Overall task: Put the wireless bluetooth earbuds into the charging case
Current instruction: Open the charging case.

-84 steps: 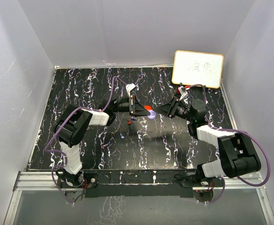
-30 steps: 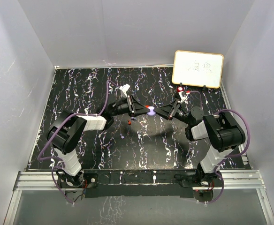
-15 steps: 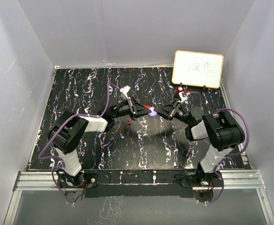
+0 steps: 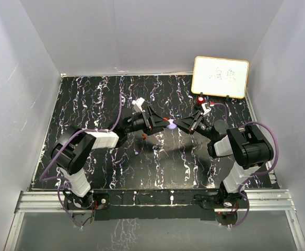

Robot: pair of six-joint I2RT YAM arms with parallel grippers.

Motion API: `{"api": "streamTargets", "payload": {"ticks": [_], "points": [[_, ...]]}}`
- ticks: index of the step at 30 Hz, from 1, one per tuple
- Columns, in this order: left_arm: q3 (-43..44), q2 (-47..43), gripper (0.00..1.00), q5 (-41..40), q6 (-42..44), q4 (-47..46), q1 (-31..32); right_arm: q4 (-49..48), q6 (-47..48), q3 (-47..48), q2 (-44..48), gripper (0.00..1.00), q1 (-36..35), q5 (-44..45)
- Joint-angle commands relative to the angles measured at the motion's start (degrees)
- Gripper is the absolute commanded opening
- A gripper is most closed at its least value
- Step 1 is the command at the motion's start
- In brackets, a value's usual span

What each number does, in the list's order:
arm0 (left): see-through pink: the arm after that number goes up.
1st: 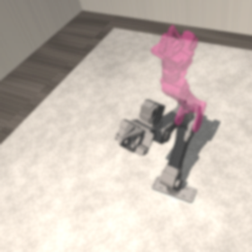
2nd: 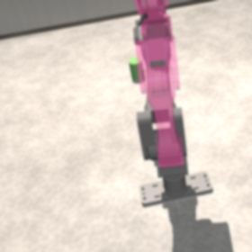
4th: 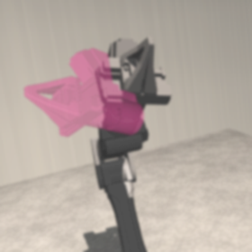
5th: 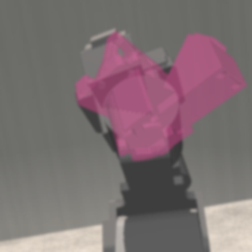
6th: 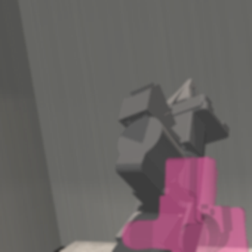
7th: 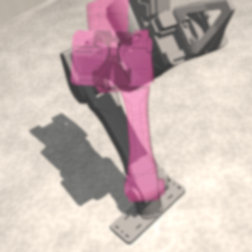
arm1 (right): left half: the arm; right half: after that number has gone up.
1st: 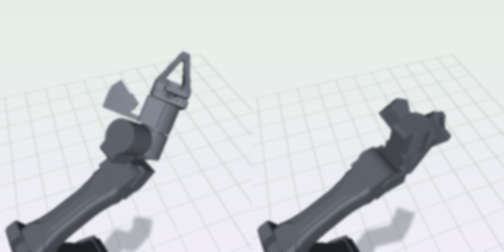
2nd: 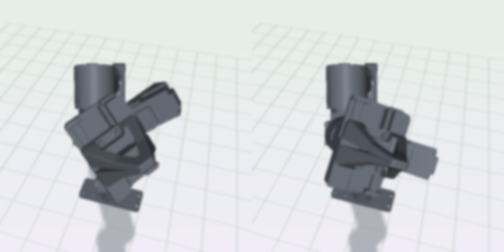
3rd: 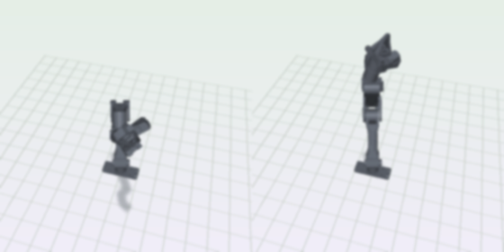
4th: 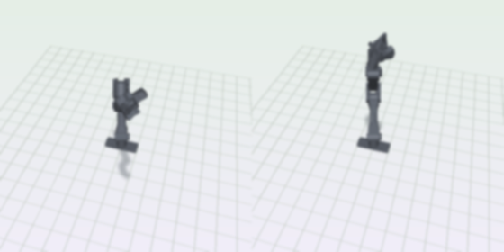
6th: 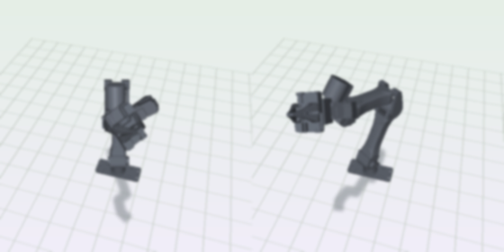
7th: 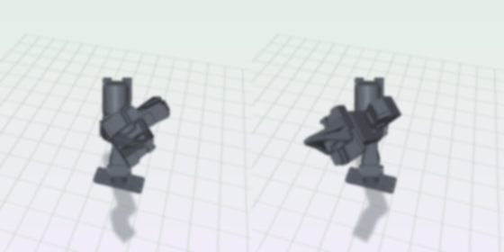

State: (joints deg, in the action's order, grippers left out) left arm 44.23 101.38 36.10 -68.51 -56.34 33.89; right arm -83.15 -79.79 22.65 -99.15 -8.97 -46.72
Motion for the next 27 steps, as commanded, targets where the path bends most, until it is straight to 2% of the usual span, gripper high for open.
{"api": "streamTargets", "payload": {"ticks": [1,5,13,27], "points": [[2.0,-8.6,0.99,-6.8,9.9,15.3,0.2,-6.2,2.4,-0.2,3.4,0.07,0.5,0.8],[4.3,-11.1,0.99,-10.4,15.0,24.6,0.4,-0.8,5.8,0.3,5.7,0.07,0.5,1.1],[5.1,-10.2,0.99,-9.6,14.8,23.0,0.8,7.3,10.4,1.4,9.5,0.06,0.5,1.9],[5.9,-8.4,0.99,-10.8,15.3,23.4,3.0,7.4,9.2,2.0,9.8,0.05,0.5,1.8]]}}
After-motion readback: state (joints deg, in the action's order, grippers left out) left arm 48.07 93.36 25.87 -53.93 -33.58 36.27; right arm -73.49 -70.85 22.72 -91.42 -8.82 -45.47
